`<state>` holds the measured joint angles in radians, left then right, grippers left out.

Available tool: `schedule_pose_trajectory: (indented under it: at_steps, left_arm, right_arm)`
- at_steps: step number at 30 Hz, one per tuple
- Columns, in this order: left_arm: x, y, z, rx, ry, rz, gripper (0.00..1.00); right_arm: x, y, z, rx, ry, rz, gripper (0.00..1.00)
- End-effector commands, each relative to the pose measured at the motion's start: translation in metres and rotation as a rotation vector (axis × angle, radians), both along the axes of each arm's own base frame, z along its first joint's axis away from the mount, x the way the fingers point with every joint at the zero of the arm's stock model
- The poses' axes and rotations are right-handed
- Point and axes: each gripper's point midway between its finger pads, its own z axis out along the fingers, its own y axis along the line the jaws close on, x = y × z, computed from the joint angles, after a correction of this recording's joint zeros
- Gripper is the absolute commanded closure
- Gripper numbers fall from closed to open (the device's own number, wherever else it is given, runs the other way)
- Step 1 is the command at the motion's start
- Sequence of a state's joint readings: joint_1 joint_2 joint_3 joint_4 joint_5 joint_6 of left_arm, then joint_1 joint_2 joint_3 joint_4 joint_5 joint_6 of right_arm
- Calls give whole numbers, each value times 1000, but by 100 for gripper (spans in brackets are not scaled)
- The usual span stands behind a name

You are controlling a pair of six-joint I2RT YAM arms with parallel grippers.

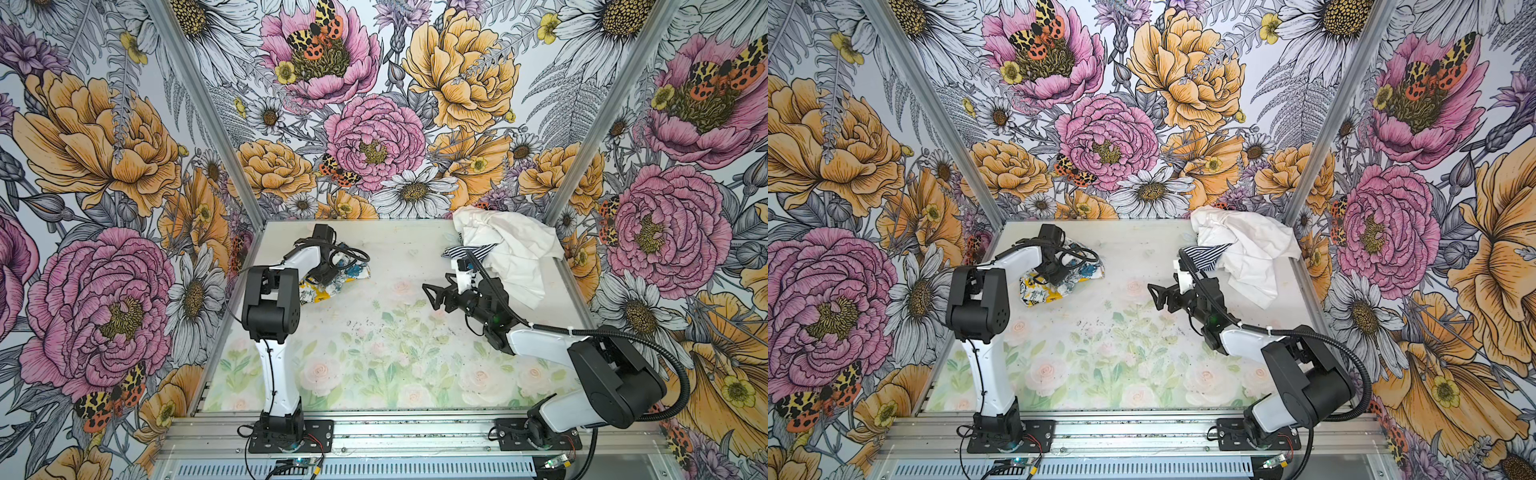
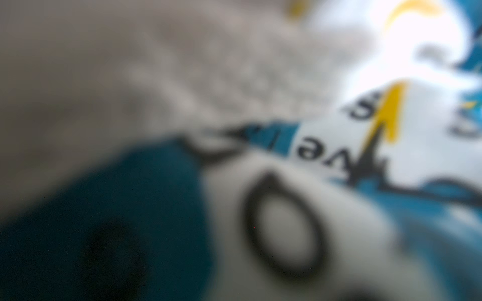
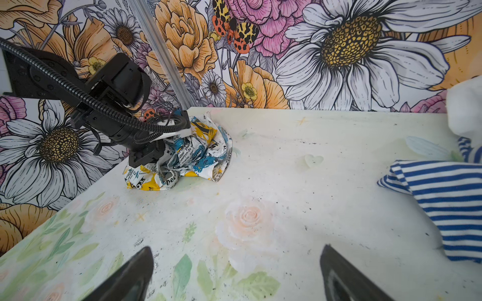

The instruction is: Pick out a specific cloth from the pile

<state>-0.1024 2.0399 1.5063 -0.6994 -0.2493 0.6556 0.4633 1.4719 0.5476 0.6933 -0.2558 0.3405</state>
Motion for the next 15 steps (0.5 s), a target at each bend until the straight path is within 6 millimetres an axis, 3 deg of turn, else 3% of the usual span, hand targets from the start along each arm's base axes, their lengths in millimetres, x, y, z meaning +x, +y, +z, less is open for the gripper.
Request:
schedule_pose_trajectory:
  at_steps: [1, 5, 8, 13, 15]
  left_arm:
    - [34, 27, 101, 134, -368, 98, 100]
    - [28, 44, 172, 312, -554, 129, 100]
    - [20, 62, 206, 481, -642, 151, 100]
    - [12, 76, 218, 788, -592, 33, 100]
    - [16, 72, 205, 847, -531, -27, 100]
  right_arm:
    - [4, -3, 19, 25, -47, -11, 1]
    - [5, -3, 18, 24, -46, -14, 0]
    - [5, -3, 19, 24, -48, -14, 0]
    - [6, -5, 17, 21, -43, -22, 0]
    - [5, -4, 19, 24, -46, -20, 0]
